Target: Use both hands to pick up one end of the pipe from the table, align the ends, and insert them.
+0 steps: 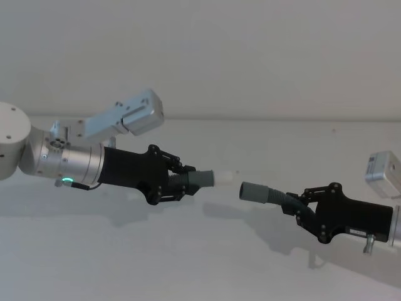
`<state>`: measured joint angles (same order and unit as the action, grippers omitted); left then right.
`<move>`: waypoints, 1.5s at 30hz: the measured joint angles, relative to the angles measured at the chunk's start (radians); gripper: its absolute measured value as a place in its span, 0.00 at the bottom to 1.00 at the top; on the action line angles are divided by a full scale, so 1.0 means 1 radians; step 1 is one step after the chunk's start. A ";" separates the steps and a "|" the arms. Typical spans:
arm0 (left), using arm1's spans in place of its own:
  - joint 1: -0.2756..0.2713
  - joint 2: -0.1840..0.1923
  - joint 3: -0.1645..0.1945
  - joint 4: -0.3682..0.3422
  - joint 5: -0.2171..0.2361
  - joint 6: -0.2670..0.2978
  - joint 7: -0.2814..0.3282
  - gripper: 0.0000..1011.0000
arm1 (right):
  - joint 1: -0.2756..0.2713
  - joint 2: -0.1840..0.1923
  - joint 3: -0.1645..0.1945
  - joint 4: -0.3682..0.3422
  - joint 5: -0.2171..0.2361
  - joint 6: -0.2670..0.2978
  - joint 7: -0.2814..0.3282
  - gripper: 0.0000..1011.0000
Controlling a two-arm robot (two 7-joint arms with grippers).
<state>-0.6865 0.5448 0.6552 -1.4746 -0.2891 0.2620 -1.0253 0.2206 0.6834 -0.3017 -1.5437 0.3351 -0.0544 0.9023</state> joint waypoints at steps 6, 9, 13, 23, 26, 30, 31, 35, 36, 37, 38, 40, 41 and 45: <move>-0.009 0.002 0.015 0.009 -0.005 -0.001 -0.019 0.34 | 0.004 0.005 -0.006 0.001 -0.001 -0.009 0.001 0.15; -0.011 0.002 0.019 0.011 -0.007 -0.002 -0.023 0.34 | 0.004 0.007 -0.008 0.001 -0.001 -0.010 0.001 0.15; -0.015 0.003 0.026 0.015 -0.010 -0.003 -0.028 0.34 | 0.006 0.012 -0.011 0.001 -0.001 -0.012 -0.002 0.15; -0.021 0.003 0.037 0.022 -0.017 -0.008 -0.031 0.34 | 0.010 0.019 -0.019 -0.001 0.002 -0.011 -0.008 0.15; -0.024 0.003 0.040 0.025 -0.018 -0.008 -0.031 0.34 | 0.011 0.020 -0.022 -0.001 0.003 -0.010 -0.011 0.15; -0.027 0.002 0.044 0.028 -0.021 -0.008 -0.031 0.34 | 0.013 0.022 -0.025 -0.001 0.005 -0.008 -0.013 0.15; -0.028 0.002 0.045 0.029 -0.021 -0.008 -0.031 0.34 | 0.014 0.022 -0.026 -0.001 0.005 -0.007 -0.014 0.15; -0.033 0.000 0.050 0.034 -0.023 -0.008 -0.030 0.34 | 0.017 0.023 -0.031 -0.001 0.007 -0.005 -0.017 0.15; -0.033 0.000 0.050 0.035 -0.023 -0.008 -0.029 0.34 | 0.018 0.024 -0.031 -0.001 0.007 -0.005 -0.018 0.15; -0.034 -0.001 0.051 0.036 -0.024 -0.008 -0.029 0.34 | 0.019 0.024 -0.032 -0.001 0.007 -0.004 -0.018 0.15; -0.036 -0.001 0.053 0.038 -0.025 -0.008 -0.029 0.34 | 0.020 0.024 -0.034 0.000 0.008 -0.003 -0.019 0.15; -0.037 -0.002 0.054 0.040 -0.025 -0.008 -0.028 0.34 | 0.022 0.024 -0.036 0.000 0.008 -0.002 -0.019 0.15; -0.039 -0.003 0.056 0.043 -0.026 -0.008 -0.028 0.34 | 0.023 0.024 -0.037 0.001 0.009 -0.002 -0.020 0.15; -0.043 -0.005 0.060 0.049 -0.028 -0.008 -0.028 0.34 | 0.027 0.024 -0.041 0.002 0.010 0.000 -0.021 0.15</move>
<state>-0.7294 0.5396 0.7152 -1.4257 -0.3175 0.2541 -1.0529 0.2475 0.7077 -0.3429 -1.5413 0.3455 -0.0542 0.8812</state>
